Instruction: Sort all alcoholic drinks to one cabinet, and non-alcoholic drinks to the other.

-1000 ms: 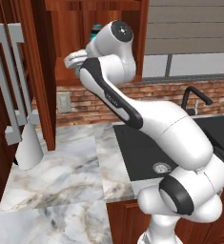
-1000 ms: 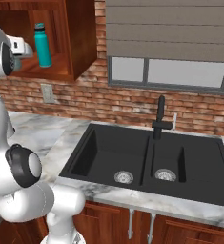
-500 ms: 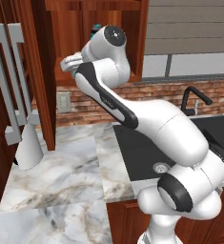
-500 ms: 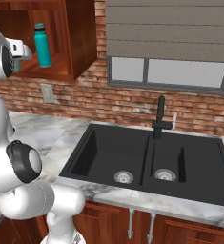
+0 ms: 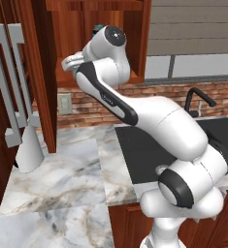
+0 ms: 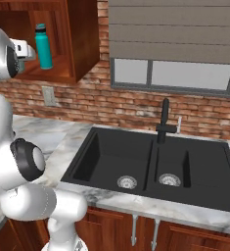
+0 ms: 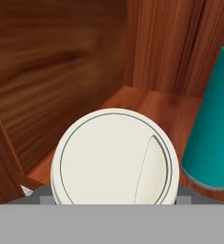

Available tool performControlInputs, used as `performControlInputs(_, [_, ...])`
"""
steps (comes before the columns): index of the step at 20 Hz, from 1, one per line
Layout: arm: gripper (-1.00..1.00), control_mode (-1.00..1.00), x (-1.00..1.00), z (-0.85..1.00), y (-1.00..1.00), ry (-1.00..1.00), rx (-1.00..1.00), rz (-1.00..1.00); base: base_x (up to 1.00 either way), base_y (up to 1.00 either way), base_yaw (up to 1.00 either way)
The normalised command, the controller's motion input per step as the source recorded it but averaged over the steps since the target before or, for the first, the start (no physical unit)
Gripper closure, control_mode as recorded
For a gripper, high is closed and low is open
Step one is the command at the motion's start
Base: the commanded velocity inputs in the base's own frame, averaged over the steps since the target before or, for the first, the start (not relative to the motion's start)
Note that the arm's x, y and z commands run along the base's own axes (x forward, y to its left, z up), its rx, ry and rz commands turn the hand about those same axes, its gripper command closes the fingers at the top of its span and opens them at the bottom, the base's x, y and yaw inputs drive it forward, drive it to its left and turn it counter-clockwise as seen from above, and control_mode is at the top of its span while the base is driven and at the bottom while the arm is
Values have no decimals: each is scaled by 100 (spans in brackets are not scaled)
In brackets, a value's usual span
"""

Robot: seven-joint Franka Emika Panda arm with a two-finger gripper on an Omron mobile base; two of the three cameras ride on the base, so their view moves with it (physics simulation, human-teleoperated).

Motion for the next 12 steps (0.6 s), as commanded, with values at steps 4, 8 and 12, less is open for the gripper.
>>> performControlInputs(4, [100, -100, 28, 0, 0, 0, -3, 0, 0, 0, 0])
performControlInputs(8, [100, -100, 20, 0, 0, 0, -3, 0, 0, 0, 0])
performControlInputs(12, [100, -100, 11, -7, 1, 0, -2, 0, 0, 0, 0])
